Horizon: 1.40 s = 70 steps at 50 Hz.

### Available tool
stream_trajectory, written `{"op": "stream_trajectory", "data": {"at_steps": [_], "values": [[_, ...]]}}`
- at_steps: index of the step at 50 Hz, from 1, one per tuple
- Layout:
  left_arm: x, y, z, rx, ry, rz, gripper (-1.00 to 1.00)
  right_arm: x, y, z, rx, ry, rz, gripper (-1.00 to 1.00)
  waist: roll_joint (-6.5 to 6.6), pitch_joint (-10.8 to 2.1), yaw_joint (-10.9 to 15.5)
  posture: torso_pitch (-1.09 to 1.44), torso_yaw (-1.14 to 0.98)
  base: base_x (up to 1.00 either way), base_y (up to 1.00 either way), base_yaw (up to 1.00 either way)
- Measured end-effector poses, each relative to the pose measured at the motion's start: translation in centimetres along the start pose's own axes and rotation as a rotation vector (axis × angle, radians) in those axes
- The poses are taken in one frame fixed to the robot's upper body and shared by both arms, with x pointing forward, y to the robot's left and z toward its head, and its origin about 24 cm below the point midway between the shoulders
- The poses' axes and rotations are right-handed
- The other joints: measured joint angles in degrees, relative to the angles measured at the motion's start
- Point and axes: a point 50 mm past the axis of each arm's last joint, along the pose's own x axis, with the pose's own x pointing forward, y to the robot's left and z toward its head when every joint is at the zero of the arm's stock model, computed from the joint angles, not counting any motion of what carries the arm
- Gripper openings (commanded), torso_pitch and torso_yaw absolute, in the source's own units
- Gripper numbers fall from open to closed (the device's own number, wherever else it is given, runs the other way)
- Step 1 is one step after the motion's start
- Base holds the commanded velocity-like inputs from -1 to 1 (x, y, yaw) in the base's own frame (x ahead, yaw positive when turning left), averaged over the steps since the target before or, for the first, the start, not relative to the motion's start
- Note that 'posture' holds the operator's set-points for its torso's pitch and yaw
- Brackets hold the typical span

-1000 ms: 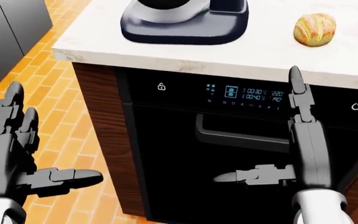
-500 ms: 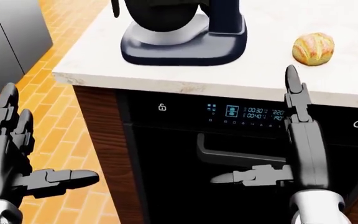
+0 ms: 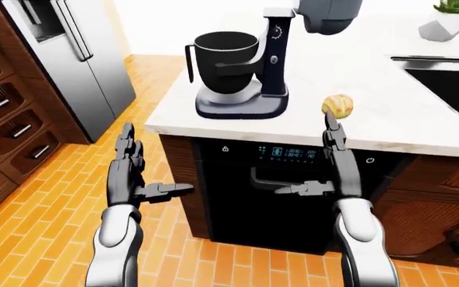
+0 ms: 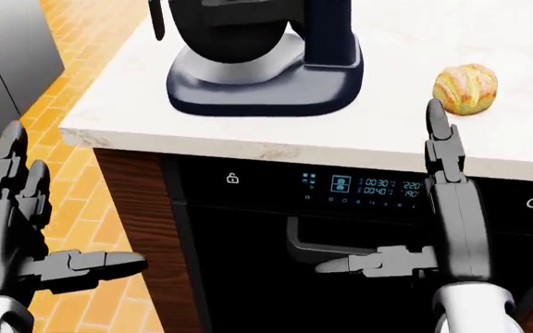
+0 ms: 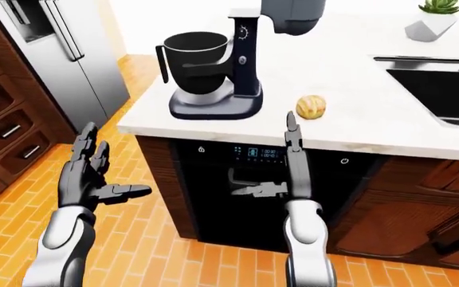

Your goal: Place the bread in the stand mixer bowl.

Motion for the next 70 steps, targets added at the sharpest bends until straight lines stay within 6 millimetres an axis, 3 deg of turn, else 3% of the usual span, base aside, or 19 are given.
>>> {"op": "stream_trajectory", "data": {"at_steps": [5, 6, 9, 11, 15, 18, 24, 31, 37, 41, 43, 49, 53, 56, 58, 61, 66, 69, 70], "values": [[0.1, -0.2, 0.4, -0.002, -0.017, -0.007, 1.0, 0.0, -0.2, 0.8, -0.001, -0.041, -0.009, 1.0, -4.88, -0.5, -0.01, 0.0, 0.0, 0.1, 0.0, 0.0], [0.1, -0.4, 0.3, -0.011, -0.015, -0.015, 1.0, 0.0, -0.4, 0.7, -0.008, -0.038, -0.016, 1.0, -4.03, -0.25, -0.52, 0.0, 0.0, 0.1, 0.0, 0.0], [0.0, -0.9, -0.2, -0.016, 0.014, -0.041, 1.0, 0.0, -0.7, -0.1, -0.015, 0.005, -0.031, 1.0, -3.86, -0.14, -1.0, 0.0, 0.0, 0.1, 0.0, 0.0], [0.0, -0.9, -0.2, -0.015, 0.016, -0.04, 1.0, 0.0, -0.7, -0.1, -0.016, 0.01, -0.032, 1.0, -3.05, -0.16, -0.97, 0.0, 0.0, 0.11, 0.0, 0.0], [0.1, -0.6, 0.5, -0.013, -0.016, -0.03, 1.0, 0.1, -0.6, 0.6, -0.013, -0.019, -0.027, 1.0, 0.01, 0.37, -0.97, 0.0, 0.0, 0.1, 0.0, 0.0], [0.1, -0.6, 0.9, -0.01, -0.033, -0.029, 1.0, 0.1, -0.6, 0.9, -0.01, -0.033, -0.024, 1.0, 3.07, -0.18, -1.11, 0.0, 0.0, 0.1, 0.0, 0.0], [0.1, 0.1, -0.1, -0.001, 0.016, 0.004, 1.0, 0.1, 0.1, 0.4, -0.002, -0.002, 0.011, 1.0, 1.05, 0.03, -0.17, 0.0, 0.0, 0.1, 0.0, 0.0], [0.1, -0.2, 0.6, -0.007, -0.024, -0.01, 1.0, 0.1, -0.2, 1.1, -0.007, -0.044, -0.008, 1.0, -4.36, -0.58, -0.22, 0.0, 0.0, 0.1, 0.0, 0.0], [0.0, -0.8, -0.3, -0.016, 0.017, -0.038, 1.0, 0.0, -0.6, 0.2, -0.018, 0.008, -0.031, 1.0, -2.5, 0.04, -0.98, 0.0, 0.0, 0.1, 0.0, 0.0], [0.0, -0.5, 0.3, -0.013, -0.013, -0.027, 1.0, 0.0, -0.5, 0.8, -0.016, -0.025, -0.028, 1.0, 0.52, 0.48, -0.98, 0.0, 0.0, 0.1, 0.0, 0.0], [0.0, -0.5, 0.5, -0.012, -0.027, -0.025, 1.0, -0.1, -0.6, 1.2, -0.016, -0.039, -0.027, 1.0, 2.96, 0.06, -1.06, 0.0, 0.0, 0.1, 0.0, 0.0], [0.0, 0.3, -0.2, -0.001, 0.013, 0.011, 1.0, -0.3, -0.1, 1.2, -0.01, -0.022, 0.005, 1.0, 1.37, -0.14, 0.08, 0.0, 0.0, 0.1, 0.0, 0.0], [0.0, 0.2, 0.2, -0.003, -0.01, 0.001, 1.0, -0.4, -0.6, 2.2, -0.018, -0.057, -0.019, 1.0, -1.46, 0.07, 0.07, 0.0, 0.0, 0.1, 0.0, 0.0], [0.0, 0.1, 0.6, -0.005, -0.028, -0.003, 1.0, -0.5, -0.7, 2.7, -0.022, -0.081, -0.024, 1.0, -4.65, -0.55, 0.02, 0.0, 0.0, 0.1, 0.0, 0.0], [0.0, -0.3, 0.3, -0.015, -0.016, -0.018, 1.0, -0.5, -1.0, 2.4, -0.033, -0.065, -0.036, 1.0, -3.47, -0.13, -0.74, 0.0, 0.0, 0.11, 0.0, 0.0], [-0.1, -0.4, 0.0, -0.015, -0.002, -0.026, 1.0, -0.4, -1.2, 1.7, -0.039, -0.025, -0.046, 1.0, -3.39, -0.17, -0.99, 0.0, 0.0, 0.11, 0.0, 0.0], [0.1, -0.3, 0.5, -0.014, -0.018, -0.022, 1.0, -0.3, -1.1, 2.3, -0.036, -0.052, -0.036, 1.0, 0.15, 0.6, -0.94, 0.0, 0.0, 0.12, 0.0, 0.0], [0.1, -0.3, 0.8, -0.012, -0.032, -0.022, 1.0, -0.3, -1.0, 2.7, -0.034, -0.07, -0.033, 1.0, 3.13, 0.07, -0.95, 0.0, 0.0, 0.12, 0.0, 0.0], [0.1, 0.0, 0.8, -0.008, -0.03, -0.014, 1.0, -0.3, -0.8, 2.7, -0.029, -0.067, -0.022, 1.0, 2.45, 0.22, -0.61, 0.0, 0.0, 0.12, 0.0, 0.0]]}}
